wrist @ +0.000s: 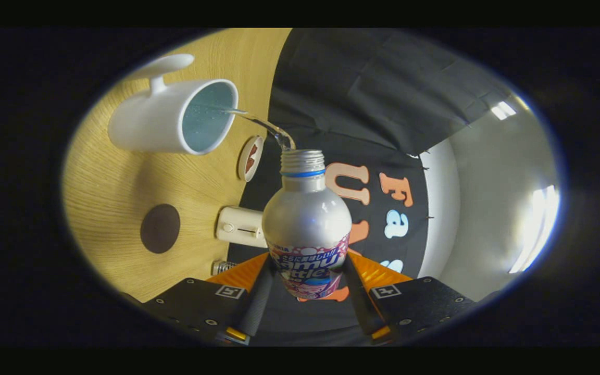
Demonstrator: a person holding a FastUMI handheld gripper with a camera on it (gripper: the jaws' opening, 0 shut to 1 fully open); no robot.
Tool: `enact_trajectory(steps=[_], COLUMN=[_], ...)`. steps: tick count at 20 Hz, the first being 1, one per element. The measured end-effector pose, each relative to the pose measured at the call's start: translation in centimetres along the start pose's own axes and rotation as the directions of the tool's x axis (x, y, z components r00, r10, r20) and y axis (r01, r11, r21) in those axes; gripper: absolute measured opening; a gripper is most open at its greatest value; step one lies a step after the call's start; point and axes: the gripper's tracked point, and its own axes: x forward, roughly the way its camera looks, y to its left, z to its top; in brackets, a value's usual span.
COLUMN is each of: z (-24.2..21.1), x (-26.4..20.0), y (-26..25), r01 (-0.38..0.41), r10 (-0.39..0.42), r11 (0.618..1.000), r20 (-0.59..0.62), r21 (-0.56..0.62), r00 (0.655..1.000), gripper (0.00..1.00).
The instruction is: Take the bottle from table, then pour the juice into the cup, finally place the bottle on the coaster
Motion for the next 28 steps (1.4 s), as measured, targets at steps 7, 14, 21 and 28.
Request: enact_trajectory(steps=[7,14,21,28], z=[-0.2,-0.2,-0.4,-0.3], x=[0.3,0.3,0.6,0.6], y=[-0.4,-0.9,-1.0,-0.8], r01=[0.014,0.019,0.011,0.001], r10=[-0.014,-0.019,-0.01,0.002], r11=[1.0,0.999,0.998,0.997], r20=[0.001,0.01,0.017,0.031], r21=[-0.018,-0.046,-0.061,-0.076], r00=[1.0,1.0,1.0,1.0], gripper=[0.73,0.73,0.73,0.73])
